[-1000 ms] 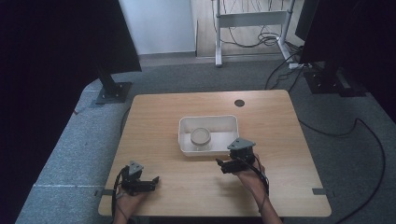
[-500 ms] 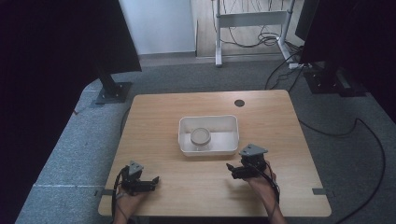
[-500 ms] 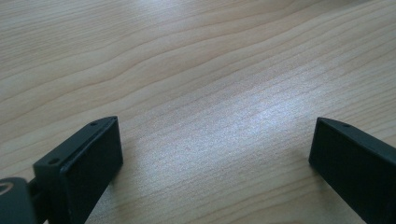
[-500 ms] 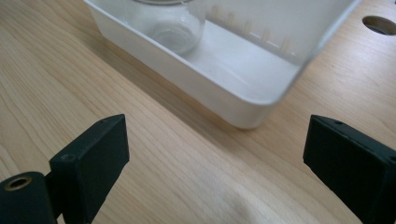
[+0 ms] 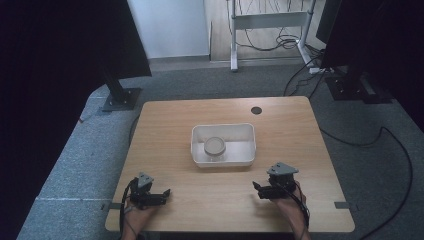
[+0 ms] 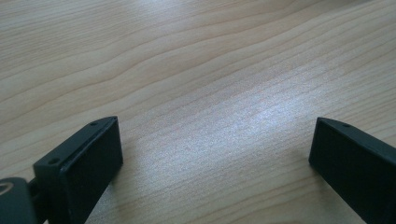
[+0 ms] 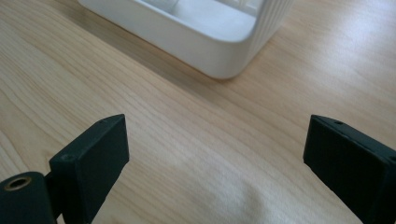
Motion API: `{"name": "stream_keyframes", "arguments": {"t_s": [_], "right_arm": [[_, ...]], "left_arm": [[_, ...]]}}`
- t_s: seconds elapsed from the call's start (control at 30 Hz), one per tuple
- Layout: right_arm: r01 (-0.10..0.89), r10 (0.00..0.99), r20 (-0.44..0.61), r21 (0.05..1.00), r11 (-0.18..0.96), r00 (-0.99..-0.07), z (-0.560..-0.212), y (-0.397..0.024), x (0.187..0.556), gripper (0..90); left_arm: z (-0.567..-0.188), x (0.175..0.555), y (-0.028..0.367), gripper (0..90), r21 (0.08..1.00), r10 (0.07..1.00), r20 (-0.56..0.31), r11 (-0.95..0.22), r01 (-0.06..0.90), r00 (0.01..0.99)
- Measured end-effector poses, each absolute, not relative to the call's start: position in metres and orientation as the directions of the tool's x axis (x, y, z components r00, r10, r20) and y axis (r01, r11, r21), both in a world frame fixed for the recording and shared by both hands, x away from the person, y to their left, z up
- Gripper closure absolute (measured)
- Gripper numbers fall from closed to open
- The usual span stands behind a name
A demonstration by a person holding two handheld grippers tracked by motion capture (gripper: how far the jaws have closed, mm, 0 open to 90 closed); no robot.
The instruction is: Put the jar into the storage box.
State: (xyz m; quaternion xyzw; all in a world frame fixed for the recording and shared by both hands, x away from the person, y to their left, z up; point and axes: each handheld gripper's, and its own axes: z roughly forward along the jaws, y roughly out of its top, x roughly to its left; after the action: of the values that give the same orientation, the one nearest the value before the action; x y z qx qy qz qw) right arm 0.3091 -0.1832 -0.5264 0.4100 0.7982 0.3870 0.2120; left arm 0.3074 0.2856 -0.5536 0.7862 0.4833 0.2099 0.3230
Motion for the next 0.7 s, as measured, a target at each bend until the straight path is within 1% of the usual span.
{"name": "stream_keyframes", "arguments": {"t_s": [0.43,0.7], "right_arm": [[0.544,0.853,0.001,0.771,0.331,-0.521,-0.547,-0.203,0.291,6.7],[0.573,0.866,-0.002,0.749,0.332,-0.500,-0.555,-0.213,0.283,6.8]], "left_arm": [[-0.554,0.307,0.285,2.3,0.711,0.896,0.018,-0.323,0.625,0.443],[-0.554,0.307,0.285,2.3,0.711,0.897,0.018,-0.323,0.625,0.443]]}}
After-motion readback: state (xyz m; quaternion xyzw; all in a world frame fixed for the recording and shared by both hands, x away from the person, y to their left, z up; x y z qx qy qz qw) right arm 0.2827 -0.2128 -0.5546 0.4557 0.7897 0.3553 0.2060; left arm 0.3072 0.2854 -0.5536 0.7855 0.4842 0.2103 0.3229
